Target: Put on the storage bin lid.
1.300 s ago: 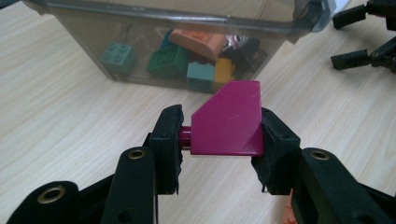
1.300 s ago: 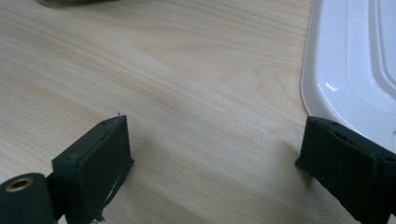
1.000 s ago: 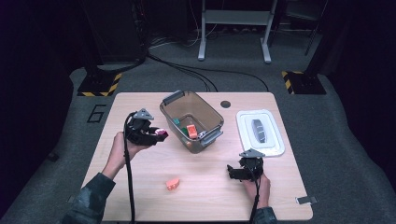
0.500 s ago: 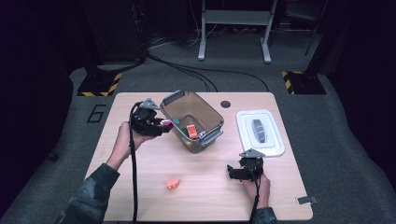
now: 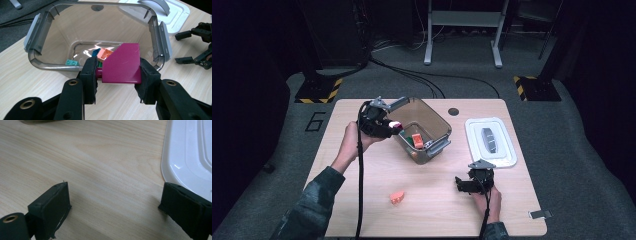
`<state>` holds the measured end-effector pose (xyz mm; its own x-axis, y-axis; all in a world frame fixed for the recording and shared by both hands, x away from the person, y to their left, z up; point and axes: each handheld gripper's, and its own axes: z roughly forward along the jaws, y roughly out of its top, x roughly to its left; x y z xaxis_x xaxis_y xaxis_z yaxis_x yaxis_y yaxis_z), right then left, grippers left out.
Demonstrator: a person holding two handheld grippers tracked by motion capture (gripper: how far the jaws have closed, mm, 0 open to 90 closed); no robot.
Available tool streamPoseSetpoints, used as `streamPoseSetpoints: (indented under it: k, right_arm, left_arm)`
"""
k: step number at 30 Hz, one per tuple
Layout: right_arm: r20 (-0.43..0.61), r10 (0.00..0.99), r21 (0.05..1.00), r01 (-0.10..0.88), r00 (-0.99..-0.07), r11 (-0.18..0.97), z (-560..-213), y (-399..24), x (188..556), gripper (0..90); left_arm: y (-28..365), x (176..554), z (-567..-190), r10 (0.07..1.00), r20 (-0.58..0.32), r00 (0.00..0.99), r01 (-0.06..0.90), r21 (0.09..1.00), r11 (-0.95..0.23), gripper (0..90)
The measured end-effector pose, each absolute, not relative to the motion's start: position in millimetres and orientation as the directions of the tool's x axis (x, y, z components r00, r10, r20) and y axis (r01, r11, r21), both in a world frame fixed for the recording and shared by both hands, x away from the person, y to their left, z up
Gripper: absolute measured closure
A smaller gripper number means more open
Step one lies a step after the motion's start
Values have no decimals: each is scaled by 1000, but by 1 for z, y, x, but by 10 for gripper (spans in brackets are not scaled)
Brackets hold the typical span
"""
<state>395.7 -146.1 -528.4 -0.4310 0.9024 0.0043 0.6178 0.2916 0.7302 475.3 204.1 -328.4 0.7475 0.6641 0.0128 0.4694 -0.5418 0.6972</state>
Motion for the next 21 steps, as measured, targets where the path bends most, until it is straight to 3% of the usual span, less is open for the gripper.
streamPoseSetpoints:
  k: [21]
  right_arm:
    - [4,902,730,617,-432,292,-528,-146,396,76]
  left_arm:
    - [170,501,-340,628,-48,777,502,648,-572,568]
